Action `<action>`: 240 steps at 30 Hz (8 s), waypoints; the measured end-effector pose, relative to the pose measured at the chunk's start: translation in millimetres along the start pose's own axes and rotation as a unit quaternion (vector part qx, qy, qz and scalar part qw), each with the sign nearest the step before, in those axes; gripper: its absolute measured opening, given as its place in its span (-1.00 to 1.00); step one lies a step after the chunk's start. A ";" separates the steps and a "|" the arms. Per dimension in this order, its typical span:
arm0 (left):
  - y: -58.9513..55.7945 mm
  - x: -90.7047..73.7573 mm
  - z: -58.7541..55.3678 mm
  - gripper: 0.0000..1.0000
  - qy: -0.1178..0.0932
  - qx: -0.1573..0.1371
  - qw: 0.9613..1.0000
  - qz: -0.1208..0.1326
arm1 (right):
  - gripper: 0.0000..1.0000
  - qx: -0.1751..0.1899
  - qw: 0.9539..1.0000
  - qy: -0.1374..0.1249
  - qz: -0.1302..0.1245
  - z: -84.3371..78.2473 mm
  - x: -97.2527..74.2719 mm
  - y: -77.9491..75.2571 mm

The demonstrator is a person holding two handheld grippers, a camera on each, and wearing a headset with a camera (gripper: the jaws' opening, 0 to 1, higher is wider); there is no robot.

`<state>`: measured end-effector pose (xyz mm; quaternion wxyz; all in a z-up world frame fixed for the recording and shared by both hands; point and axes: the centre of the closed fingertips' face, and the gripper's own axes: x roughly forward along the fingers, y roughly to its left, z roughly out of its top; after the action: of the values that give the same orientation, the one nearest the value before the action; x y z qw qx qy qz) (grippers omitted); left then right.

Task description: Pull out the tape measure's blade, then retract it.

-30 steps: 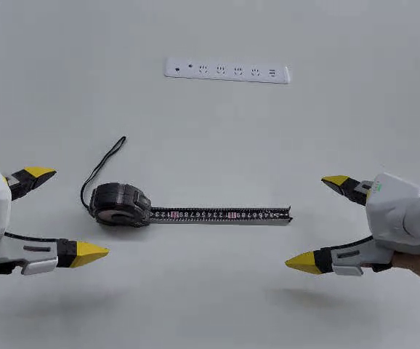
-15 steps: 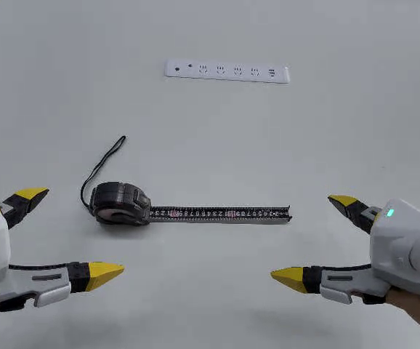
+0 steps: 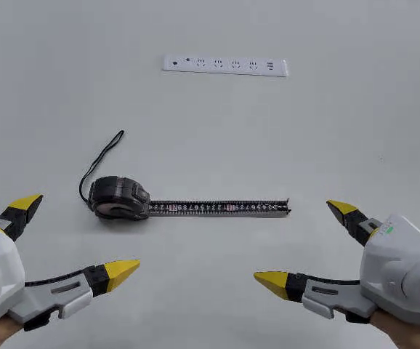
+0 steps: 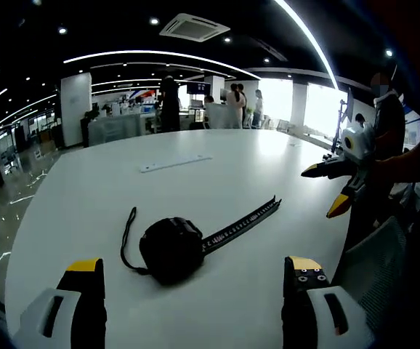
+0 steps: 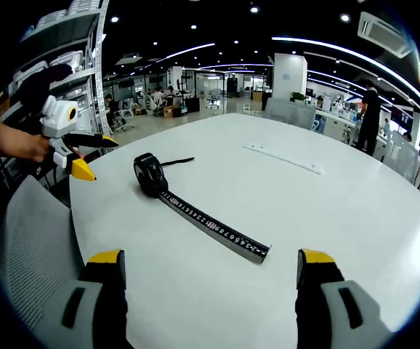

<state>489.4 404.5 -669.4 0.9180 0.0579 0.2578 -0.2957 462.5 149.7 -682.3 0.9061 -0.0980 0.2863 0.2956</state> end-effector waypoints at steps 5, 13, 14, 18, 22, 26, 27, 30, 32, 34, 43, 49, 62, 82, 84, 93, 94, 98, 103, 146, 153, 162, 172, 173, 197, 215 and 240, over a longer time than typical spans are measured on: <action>-2.3 -1.8 -0.9 1.00 0.001 -0.007 1.000 0.009 | 1.00 0.008 1.000 0.003 -0.013 1.9 -2.2 5.7; -5.0 -2.8 1.4 1.00 -0.004 -0.008 1.000 0.014 | 1.00 0.022 1.000 -0.004 -0.022 6.0 -3.3 9.2; -5.5 -2.9 0.8 1.00 -0.003 -0.010 1.000 0.013 | 1.00 0.024 0.999 -0.004 -0.021 5.9 -2.9 10.5; -7.8 -3.5 -3.4 1.00 0.003 -0.019 1.000 0.011 | 1.00 0.032 0.999 -0.003 -0.018 5.2 -2.0 20.6; -10.1 -4.2 -3.4 1.00 0.003 -0.030 0.999 0.017 | 1.00 0.039 0.999 -0.004 -0.019 4.5 -2.1 23.7; -10.5 -4.0 -4.1 1.00 0.001 -0.044 0.999 0.027 | 1.00 0.042 0.999 -0.004 -0.018 4.3 -1.8 25.4; -10.5 -3.9 -4.7 1.00 0.001 -0.048 0.998 0.028 | 1.00 0.043 0.999 -0.004 -0.017 4.1 -1.7 25.7; -10.1 -4.0 -6.0 1.00 0.002 -0.055 0.998 0.036 | 1.00 0.044 0.999 -0.005 -0.018 4.1 -2.1 25.4; -8.2 -5.1 -6.6 1.00 0.003 -0.054 0.998 0.045 | 1.00 0.044 0.999 -0.005 -0.018 3.9 -2.4 26.1; -8.8 -5.6 -7.0 1.00 0.004 -0.056 0.997 0.045 | 1.00 0.044 0.999 -0.005 -0.018 3.6 -2.9 26.2; -8.4 -6.0 -4.4 1.00 0.009 -0.046 0.997 0.064 | 1.00 0.042 0.999 0.000 -0.015 0.7 -3.5 25.7; -7.3 -5.3 -4.8 1.00 0.011 -0.043 0.996 0.076 | 0.98 0.039 0.999 0.001 -0.006 0.0 -3.1 24.0; -8.2 3.2 1.0 1.00 0.002 -0.050 0.993 0.105 | 0.93 0.028 1.000 0.003 0.011 0.2 -2.6 9.6; 11.3 40.1 2.0 1.00 -0.005 -0.084 0.981 0.177 | 0.55 -0.105 0.982 0.023 0.154 -12.3 12.6 -28.1; 14.0 43.6 -0.5 1.00 0.000 -0.091 0.979 0.184 | 0.53 -0.117 0.980 0.024 0.162 -13.1 16.8 -31.4; 18.4 56.5 -3.6 0.98 0.008 -0.106 0.975 0.195 | 0.28 -0.156 0.967 0.047 0.198 -18.5 29.3 -35.9; 18.5 56.7 -3.7 0.98 0.008 -0.106 0.975 0.195 | 0.26 -0.157 0.966 0.047 0.199 -18.5 29.5 -35.9; 20.7 62.8 -5.3 0.96 0.012 -0.107 0.974 0.200 | 0.11 -0.176 0.960 0.050 0.210 -16.9 35.3 -38.2; 29.9 75.6 -7.9 0.93 0.018 -0.113 0.970 0.213 | -0.01 -0.220 0.943 0.069 0.240 -20.6 51.0 -50.4; 46.0 94.3 -20.9 0.57 0.041 -0.140 0.958 0.247 | -0.74 -0.313 0.896 0.117 0.291 -45.8 81.6 -61.8; 48.0 95.3 -25.5 0.44 0.050 -0.139 0.957 0.251 | -0.75 -0.313 0.896 0.118 0.292 -45.5 81.6 -62.1; 46.0 99.5 -27.4 0.35 0.051 -0.150 0.955 0.249 | -0.75 -0.319 0.895 0.119 0.289 -45.5 81.1 -62.0; 47.1 98.9 -29.5 0.28 0.068 -0.143 0.954 0.255 | -0.76 -0.321 0.894 0.120 0.288 -46.0 82.6 -62.6; 47.1 98.6 -29.6 0.28 0.067 -0.145 0.954 0.255 | -0.76 -0.321 0.894 0.120 0.288 -46.2 82.8 -62.6; 46.7 97.2 -30.0 0.24 0.071 -0.151 0.957 0.239 | -0.76 -0.322 0.894 0.120 0.287 -44.0 80.2 -60.6; 45.7 96.2 -30.2 0.25 0.074 -0.157 0.957 0.233 | -0.76 -0.321 0.894 0.112 0.293 -38.9 88.8 -51.6; 45.5 95.4 -30.9 0.25 0.077 -0.162 0.957 0.228 | -0.75 -0.315 0.893 0.099 0.305 -25.2 103.9 -22.0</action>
<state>567.9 400.7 -746.5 0.9354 -0.0115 0.3522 -0.0277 532.6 173.1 -762.7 0.6603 -0.3152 0.2816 0.6207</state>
